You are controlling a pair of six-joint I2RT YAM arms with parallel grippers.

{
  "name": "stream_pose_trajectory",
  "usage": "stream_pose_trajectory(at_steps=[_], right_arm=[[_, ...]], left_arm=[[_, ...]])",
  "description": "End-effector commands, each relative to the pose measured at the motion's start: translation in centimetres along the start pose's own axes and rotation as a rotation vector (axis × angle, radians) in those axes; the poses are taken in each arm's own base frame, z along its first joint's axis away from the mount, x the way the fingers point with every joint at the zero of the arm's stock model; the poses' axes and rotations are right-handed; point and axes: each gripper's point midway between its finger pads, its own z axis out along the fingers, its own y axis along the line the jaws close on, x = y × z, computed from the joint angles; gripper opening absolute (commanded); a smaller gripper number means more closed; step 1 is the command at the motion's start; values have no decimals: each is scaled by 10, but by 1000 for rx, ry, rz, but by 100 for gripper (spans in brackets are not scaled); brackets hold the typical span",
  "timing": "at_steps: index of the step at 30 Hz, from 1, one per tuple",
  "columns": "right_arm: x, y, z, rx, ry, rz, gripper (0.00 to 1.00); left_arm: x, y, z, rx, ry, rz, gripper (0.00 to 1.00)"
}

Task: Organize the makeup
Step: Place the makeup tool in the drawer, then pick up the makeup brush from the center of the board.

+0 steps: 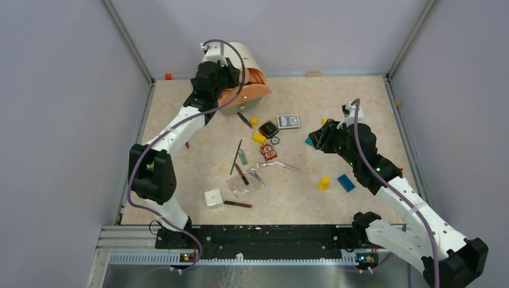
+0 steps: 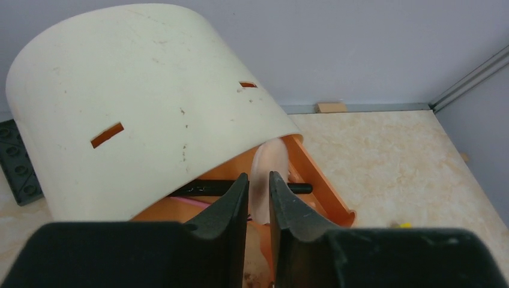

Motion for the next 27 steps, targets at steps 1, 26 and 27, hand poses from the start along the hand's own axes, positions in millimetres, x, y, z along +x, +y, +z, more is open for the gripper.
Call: stream_pose_trajectory(at_steps=[1,26,27], right_arm=[[-7,4,-3,-15,-33,10,43],[-4,-1,-9,10,-9,-25,43],[-3,-2,-9,10,-5,-25,43]], left_arm=[[-13,-6,-8,30,-38,16,28],[35,29,-155,-117,89,-43,63],[52,33,-164,-122,128,-55,63]])
